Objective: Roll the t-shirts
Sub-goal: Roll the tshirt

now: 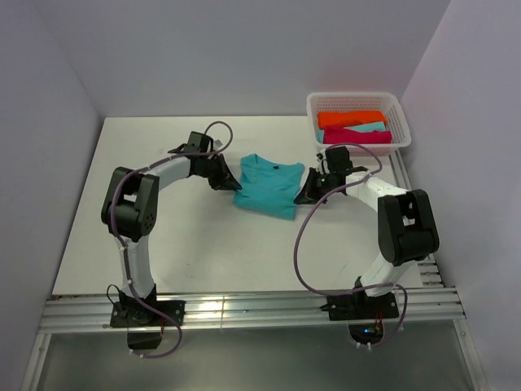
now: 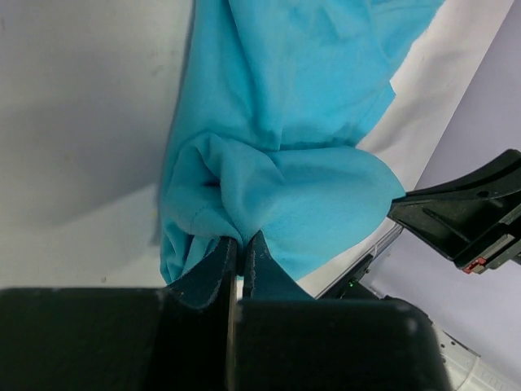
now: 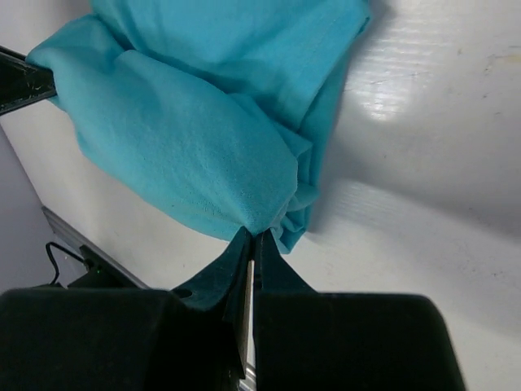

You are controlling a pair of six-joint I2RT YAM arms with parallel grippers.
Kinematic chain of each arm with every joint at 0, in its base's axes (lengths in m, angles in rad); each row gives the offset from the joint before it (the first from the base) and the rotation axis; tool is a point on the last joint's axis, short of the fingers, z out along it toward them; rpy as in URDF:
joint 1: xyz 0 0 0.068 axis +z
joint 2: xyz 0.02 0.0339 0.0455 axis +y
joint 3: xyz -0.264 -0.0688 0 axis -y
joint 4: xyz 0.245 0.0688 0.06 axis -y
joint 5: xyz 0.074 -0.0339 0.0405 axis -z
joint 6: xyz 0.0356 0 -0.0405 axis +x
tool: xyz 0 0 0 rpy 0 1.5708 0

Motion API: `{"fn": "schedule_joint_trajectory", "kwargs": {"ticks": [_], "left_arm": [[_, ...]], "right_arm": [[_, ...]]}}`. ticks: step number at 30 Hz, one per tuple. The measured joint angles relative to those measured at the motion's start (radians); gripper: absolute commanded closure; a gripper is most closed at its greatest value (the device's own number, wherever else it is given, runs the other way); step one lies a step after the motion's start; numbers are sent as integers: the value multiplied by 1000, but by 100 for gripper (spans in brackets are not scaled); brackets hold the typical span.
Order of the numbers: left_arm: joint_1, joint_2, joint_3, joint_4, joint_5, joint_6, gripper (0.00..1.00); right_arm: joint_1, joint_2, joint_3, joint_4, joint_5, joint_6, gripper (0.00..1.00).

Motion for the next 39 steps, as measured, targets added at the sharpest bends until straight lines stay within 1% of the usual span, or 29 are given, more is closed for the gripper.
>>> {"fn": "schedule_joint_trajectory", "kwargs": {"ticks": [6, 13, 20, 24, 26, 28, 29, 30, 35, 39], "left_arm": [[0, 105, 116, -30, 13, 15, 99], [5, 129, 163, -36, 14, 19, 98], [10, 201, 210, -38, 14, 42, 97], [12, 243, 251, -47, 25, 51, 97], [13, 260, 277, -55, 34, 60, 96], [15, 269, 293, -60, 37, 68, 96], [15, 272, 297, -61, 37, 70, 96], [16, 274, 300, -62, 37, 73, 96], [16, 285, 330, -90, 33, 108, 96], [16, 291, 355, -117, 15, 148, 98]], "right_arm": [[-5, 47, 33, 6, 49, 14, 100], [-8, 84, 82, 10, 94, 19, 100], [-8, 147, 109, 26, 125, 29, 100], [-8, 196, 135, 29, 139, 35, 95], [-8, 205, 142, 28, 140, 39, 95], [-8, 206, 148, 26, 145, 40, 96], [-7, 207, 154, 25, 147, 40, 99], [-7, 210, 159, 24, 151, 37, 100], [4, 232, 190, 9, 168, 24, 100], [42, 232, 191, 8, 188, 20, 100]]}}
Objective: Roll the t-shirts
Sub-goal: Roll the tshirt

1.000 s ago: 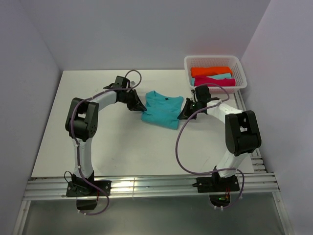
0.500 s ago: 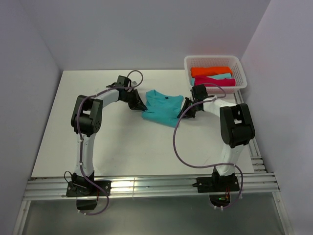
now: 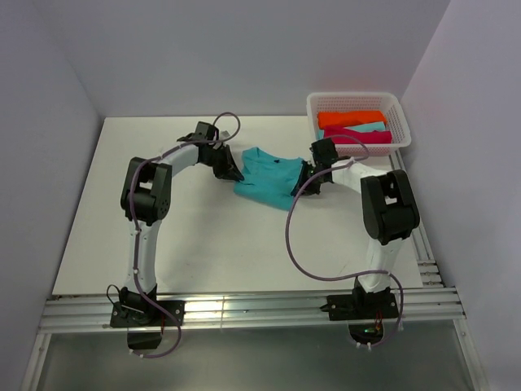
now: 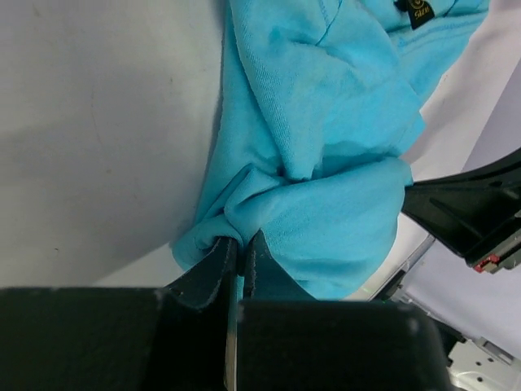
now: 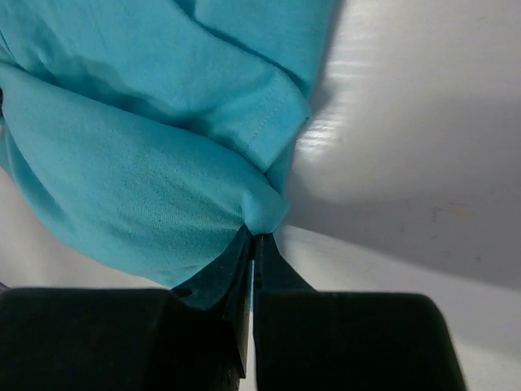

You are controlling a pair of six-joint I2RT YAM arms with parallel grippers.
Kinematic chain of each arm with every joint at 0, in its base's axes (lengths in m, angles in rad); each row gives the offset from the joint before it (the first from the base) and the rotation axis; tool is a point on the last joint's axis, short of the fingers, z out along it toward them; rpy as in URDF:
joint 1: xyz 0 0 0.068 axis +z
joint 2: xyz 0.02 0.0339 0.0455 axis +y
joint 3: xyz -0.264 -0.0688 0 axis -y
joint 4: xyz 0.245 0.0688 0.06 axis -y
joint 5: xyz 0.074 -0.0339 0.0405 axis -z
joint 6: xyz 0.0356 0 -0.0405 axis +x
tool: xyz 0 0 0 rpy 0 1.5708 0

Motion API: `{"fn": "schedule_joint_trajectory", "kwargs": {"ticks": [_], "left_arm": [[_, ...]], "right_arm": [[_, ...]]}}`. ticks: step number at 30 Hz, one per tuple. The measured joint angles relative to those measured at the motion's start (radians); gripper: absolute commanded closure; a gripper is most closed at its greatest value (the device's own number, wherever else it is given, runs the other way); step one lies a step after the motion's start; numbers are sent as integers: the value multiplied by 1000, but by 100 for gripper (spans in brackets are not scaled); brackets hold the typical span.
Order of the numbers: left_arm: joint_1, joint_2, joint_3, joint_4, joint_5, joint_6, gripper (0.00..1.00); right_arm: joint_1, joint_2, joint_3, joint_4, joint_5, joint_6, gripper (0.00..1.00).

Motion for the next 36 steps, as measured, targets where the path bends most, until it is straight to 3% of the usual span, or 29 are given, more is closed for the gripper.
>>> {"fn": "schedule_joint_trajectory", "kwargs": {"ticks": [8, 23, 29, 36], "left_arm": [[6, -23, -31, -6, -18, 68, 100], [-46, -487, -685, 55, -71, 45, 99], [-81, -507, -685, 29, -110, 38, 96], [-82, -418, -527, -14, -142, 46, 92]], "right_arm": [[142, -8, -20, -13, 16, -6, 100], [189, -349, -406, -39, -67, 22, 100], [196, -420, -450, -80, -85, 21, 99], [229, -431, -450, -83, -87, 8, 97]]}}
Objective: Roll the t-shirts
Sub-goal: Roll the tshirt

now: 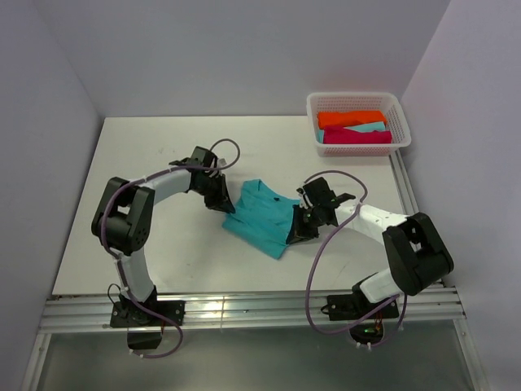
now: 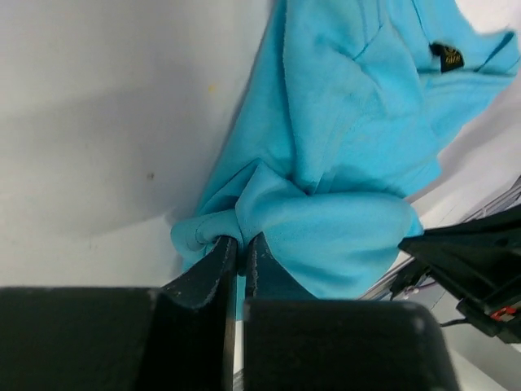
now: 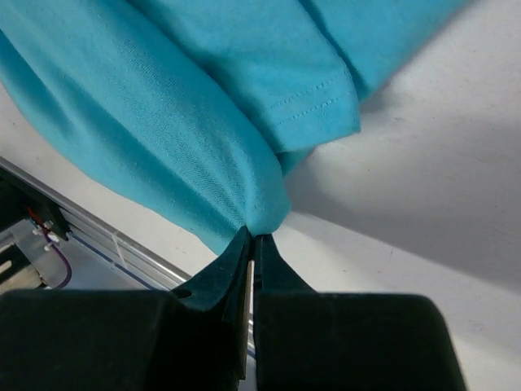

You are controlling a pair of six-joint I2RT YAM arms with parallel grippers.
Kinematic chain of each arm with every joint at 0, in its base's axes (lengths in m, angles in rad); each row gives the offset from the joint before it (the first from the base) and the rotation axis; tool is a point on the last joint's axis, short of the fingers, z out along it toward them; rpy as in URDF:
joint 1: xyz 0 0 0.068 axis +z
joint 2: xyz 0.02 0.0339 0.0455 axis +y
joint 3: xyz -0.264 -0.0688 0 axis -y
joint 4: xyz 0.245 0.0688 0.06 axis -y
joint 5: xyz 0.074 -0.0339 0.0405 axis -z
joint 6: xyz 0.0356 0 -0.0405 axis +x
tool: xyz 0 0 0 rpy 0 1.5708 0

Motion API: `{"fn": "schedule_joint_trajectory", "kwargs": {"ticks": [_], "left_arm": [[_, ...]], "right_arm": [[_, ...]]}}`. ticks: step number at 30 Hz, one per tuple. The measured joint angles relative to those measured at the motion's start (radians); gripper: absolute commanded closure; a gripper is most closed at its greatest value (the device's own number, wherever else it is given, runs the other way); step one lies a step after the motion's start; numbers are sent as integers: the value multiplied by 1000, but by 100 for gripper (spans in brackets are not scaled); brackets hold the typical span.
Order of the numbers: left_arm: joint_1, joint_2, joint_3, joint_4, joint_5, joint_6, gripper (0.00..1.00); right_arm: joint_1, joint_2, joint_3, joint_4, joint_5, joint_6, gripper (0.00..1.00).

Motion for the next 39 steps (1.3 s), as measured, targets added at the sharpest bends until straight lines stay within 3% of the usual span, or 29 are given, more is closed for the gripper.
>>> {"fn": "schedule_joint_trajectory", "kwargs": {"ticks": [3, 7, 10, 15, 17, 18, 19, 20, 21, 29, 30, 32, 37, 39], "left_arm": [[-2, 33, 55, -17, -7, 3, 79], [1, 43, 100, -21, -35, 3, 74], [5, 42, 124, -21, -48, 2, 66], [10, 42, 151, -23, -55, -3, 45], [12, 40, 159, -26, -57, -4, 34], [14, 37, 160, -26, -61, -5, 29], [16, 29, 160, -26, -64, -7, 21], [18, 20, 160, -30, -70, -8, 5], [21, 5, 160, -33, -73, -9, 1], [61, -312, 42, 5, -153, -25, 1], [62, -369, 17, 6, -165, -32, 1], [63, -461, -35, 20, -183, -49, 1], [65, -748, -287, 126, -247, -116, 0], [65, -905, -426, 138, -329, -227, 1]], "right_arm": [[1, 0, 0, 6, 2, -2, 90], [1, 0, 0, -3, 15, -5, 67], [1, -1, 3, -21, 33, -8, 60], [1, -31, 31, -71, 75, -14, 46], [1, -56, 57, -93, 97, -19, 40], [1, -70, 70, -100, 110, -22, 32], [1, -90, 82, -102, 125, -27, 31], [1, -108, 89, -105, 135, -32, 31], [1, -132, 96, -108, 146, -37, 30], [4, -300, 116, -108, 171, -79, 30], [6, -312, 123, -109, 172, -83, 23], [13, -334, 143, -114, 179, -87, 0], [48, -460, 164, -92, 223, -124, 0], [56, -540, 112, -47, 266, -93, 8]]}}
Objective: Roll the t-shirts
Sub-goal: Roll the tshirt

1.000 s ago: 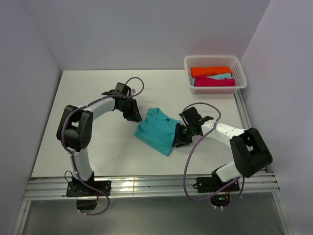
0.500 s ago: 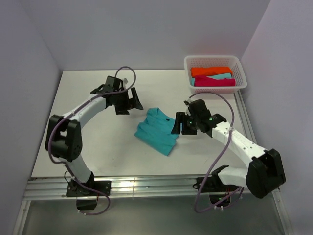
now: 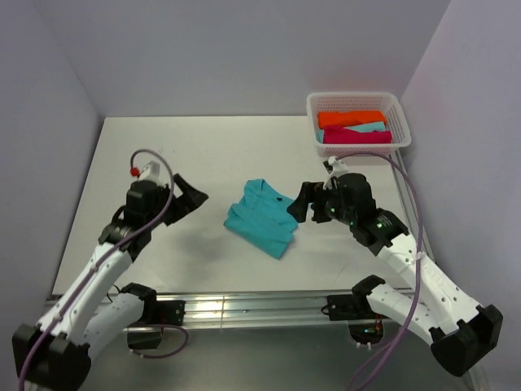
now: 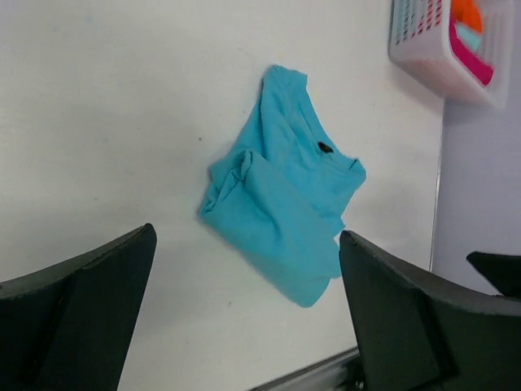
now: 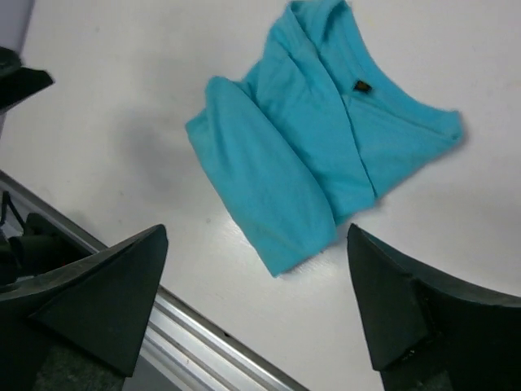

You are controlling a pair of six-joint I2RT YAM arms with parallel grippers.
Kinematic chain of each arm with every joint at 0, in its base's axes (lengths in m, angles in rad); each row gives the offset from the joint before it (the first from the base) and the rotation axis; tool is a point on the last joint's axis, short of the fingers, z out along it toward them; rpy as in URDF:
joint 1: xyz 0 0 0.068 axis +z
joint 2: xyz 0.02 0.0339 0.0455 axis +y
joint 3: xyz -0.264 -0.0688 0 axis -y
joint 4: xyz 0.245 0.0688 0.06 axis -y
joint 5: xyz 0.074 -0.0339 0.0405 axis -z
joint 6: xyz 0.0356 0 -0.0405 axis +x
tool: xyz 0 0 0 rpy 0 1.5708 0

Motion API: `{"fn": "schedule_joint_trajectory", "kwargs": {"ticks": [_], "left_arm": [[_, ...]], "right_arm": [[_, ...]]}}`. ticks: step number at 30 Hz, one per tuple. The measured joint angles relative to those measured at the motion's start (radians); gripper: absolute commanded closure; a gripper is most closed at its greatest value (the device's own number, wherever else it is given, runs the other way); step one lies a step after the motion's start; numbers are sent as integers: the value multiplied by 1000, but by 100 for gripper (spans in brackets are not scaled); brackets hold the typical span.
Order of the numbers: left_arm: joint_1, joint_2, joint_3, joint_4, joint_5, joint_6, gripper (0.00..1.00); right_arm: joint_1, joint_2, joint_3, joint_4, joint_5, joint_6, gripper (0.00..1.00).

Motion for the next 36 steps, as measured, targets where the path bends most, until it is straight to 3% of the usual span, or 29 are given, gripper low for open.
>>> {"fn": "schedule_joint_trajectory", "kwargs": {"ticks": [1, 5, 7, 14, 19, 27, 36], "left_arm": [[1, -81, -74, 9, -31, -49, 10], [21, -272, -287, 53, -20, -156, 8], [21, -297, -336, 52, -8, -201, 3], [21, -303, -430, 172, 58, -308, 1], [19, -219, -491, 319, 98, -374, 1], [-21, 4, -469, 463, 112, -396, 1], [-14, 93, -393, 448, 109, -407, 0]], "right_arm": [[-7, -26, -31, 2, -2, 8, 8], [24, 51, -26, -47, 78, 22, 7], [85, 120, -24, -49, 108, 1, 0], [237, 222, 30, -76, 125, -117, 0], [393, 319, 71, -67, 222, -204, 0], [596, 553, 167, -48, 386, -312, 5], [691, 735, 241, -5, 593, -379, 1]]}}
